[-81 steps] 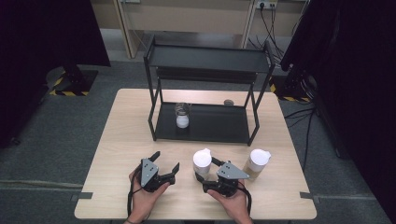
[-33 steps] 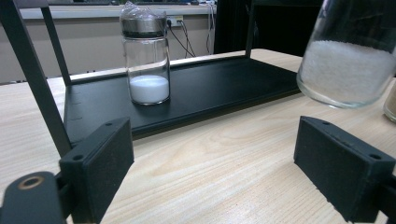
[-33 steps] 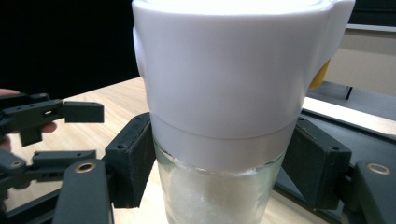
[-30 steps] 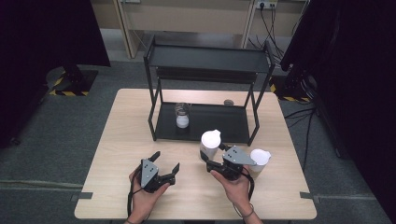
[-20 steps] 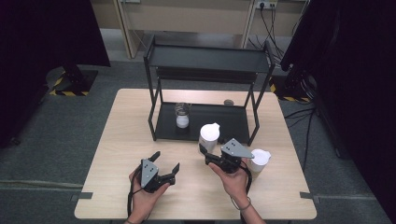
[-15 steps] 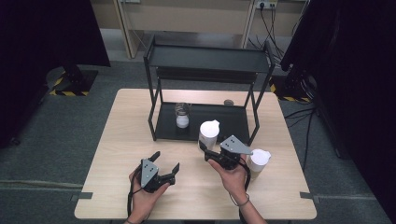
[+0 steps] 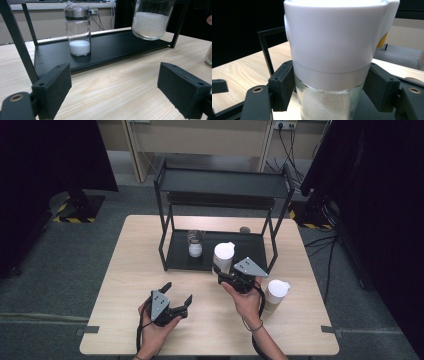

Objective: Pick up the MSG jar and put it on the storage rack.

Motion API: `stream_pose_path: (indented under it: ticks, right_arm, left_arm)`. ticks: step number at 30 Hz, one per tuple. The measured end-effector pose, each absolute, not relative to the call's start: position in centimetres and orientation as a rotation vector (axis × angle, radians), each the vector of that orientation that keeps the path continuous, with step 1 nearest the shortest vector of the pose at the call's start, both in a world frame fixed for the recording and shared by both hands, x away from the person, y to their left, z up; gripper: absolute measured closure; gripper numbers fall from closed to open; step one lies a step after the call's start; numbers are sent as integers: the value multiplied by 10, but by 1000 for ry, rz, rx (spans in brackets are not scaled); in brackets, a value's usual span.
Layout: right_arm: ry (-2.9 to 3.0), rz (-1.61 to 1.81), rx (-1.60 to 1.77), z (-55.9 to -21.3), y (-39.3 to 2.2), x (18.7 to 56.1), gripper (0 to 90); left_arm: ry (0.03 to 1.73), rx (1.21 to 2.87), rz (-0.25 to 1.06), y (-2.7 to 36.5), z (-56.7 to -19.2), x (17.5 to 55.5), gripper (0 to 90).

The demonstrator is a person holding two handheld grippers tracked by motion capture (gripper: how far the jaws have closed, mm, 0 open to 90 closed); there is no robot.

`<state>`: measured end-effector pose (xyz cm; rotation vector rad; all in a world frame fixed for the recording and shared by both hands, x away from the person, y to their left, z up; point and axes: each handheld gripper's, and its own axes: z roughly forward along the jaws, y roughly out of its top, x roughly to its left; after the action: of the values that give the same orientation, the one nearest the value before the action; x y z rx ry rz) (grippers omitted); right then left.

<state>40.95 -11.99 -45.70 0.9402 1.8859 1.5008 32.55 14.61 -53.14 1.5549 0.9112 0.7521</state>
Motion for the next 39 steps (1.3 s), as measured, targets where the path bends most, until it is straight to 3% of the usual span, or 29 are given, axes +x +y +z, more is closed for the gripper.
stream_pose_path:
  ticks: [39]
  right_arm:
    - [1848,1427,1105,-461,-103,481,308]
  left_arm:
    - [909,1556,750,146,-531,326,117]
